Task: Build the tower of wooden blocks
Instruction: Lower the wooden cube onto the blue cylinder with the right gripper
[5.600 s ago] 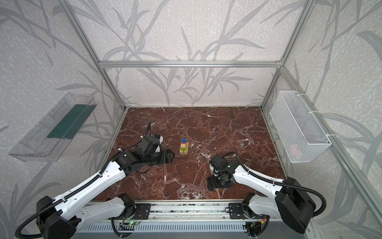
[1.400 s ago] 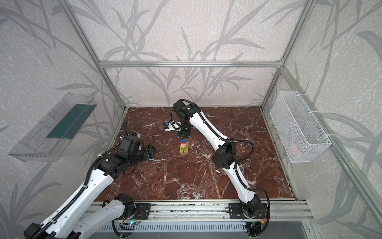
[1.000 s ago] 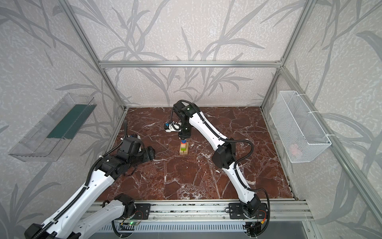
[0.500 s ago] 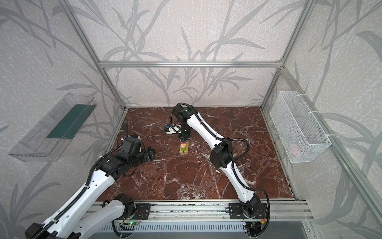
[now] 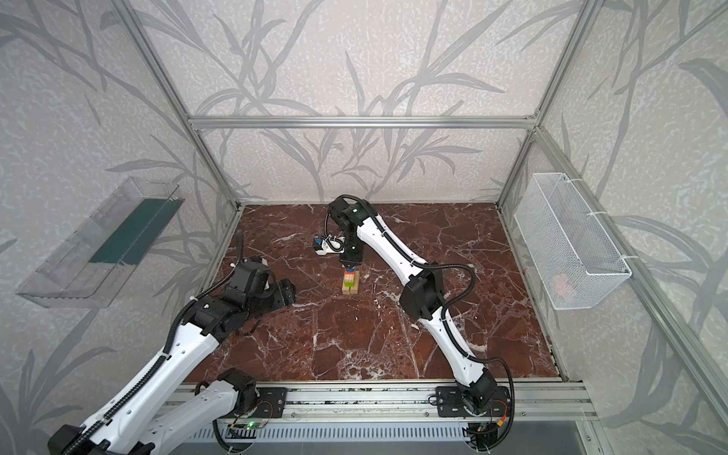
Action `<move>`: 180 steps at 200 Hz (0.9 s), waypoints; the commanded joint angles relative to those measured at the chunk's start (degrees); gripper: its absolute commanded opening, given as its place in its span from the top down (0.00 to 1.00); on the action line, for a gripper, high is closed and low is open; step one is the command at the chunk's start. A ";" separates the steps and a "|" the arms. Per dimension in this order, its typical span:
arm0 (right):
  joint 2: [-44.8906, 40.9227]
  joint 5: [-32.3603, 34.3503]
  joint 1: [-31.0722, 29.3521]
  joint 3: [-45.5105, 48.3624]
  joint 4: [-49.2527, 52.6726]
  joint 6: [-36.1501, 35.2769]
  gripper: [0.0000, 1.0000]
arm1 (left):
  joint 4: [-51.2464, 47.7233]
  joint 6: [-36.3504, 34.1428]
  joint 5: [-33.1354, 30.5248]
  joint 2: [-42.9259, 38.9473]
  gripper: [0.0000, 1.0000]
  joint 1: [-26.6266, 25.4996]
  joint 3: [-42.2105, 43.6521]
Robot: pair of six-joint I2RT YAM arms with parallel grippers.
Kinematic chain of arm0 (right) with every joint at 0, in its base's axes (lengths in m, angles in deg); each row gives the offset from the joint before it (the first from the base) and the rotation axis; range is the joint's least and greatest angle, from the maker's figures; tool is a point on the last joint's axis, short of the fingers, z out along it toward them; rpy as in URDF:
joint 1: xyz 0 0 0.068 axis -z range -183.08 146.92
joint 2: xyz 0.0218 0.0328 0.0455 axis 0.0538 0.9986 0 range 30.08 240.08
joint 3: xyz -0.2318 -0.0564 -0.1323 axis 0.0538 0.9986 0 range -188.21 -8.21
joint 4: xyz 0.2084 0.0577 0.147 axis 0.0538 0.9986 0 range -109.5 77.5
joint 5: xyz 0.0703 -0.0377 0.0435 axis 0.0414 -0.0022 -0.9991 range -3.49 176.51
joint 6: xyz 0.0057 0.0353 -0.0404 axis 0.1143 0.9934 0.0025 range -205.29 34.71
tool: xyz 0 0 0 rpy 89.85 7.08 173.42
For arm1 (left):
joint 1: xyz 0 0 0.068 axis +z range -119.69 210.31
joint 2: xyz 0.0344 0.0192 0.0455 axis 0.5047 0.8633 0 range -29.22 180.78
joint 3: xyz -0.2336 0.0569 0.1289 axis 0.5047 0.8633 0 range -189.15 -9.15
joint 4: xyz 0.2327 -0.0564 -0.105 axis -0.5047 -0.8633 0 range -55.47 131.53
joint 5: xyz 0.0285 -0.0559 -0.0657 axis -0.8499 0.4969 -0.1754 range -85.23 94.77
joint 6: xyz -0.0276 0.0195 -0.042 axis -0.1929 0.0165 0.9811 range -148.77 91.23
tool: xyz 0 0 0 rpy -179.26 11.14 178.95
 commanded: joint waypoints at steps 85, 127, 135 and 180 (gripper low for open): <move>0.79 1.50 -0.55 0.84 2.84 -4.87 0.80 | -0.34 0.30 0.12 -0.56 0.12 0.58 0.91; 0.88 1.78 -0.47 0.87 2.59 -4.81 0.79 | -0.22 0.33 0.28 -0.51 0.12 0.66 1.01; 0.92 2.19 -0.47 0.91 2.47 -4.80 0.79 | -0.23 0.34 0.21 -0.55 0.12 0.73 1.04; 0.95 2.43 -0.53 1.20 2.23 -4.71 0.77 | -0.04 0.39 0.54 -0.40 0.12 0.77 1.27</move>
